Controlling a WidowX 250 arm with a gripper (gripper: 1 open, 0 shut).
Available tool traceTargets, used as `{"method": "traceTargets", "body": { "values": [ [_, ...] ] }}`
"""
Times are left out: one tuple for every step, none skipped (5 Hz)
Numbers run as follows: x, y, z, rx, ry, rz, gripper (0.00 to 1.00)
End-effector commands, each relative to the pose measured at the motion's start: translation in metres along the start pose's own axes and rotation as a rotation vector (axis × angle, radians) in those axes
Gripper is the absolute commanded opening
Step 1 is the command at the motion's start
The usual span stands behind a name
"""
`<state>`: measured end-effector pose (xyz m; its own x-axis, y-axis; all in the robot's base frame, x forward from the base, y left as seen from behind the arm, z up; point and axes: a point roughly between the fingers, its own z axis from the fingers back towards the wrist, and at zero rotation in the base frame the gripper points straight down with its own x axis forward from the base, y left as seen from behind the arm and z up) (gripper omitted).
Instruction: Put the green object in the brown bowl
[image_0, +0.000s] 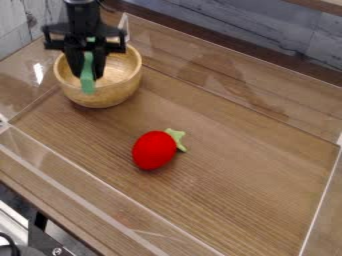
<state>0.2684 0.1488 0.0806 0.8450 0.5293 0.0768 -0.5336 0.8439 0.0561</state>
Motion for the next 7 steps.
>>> {"method": "traceTargets", "body": {
  "values": [
    [0.008, -0.017, -0.004, -0.025, -0.025, -0.079, 0.00],
    [0.019, -0.019, 0.013, -0.031, -0.023, -0.029, 0.00],
    [0.030, -0.013, 0.027, -0.034, -0.019, 0.030, 0.00],
    [0.029, -0.011, 0.030, -0.035, -0.016, 0.048, 0.00],
    [0.032, -0.009, 0.020, -0.021, -0.012, 0.061, 1.00],
    [0.034, -0.013, 0.018, -0.019, -0.010, 0.069, 1.00],
    [0.037, -0.024, 0.025, -0.024, -0.009, 0.070, 1.00]
  ]
}}
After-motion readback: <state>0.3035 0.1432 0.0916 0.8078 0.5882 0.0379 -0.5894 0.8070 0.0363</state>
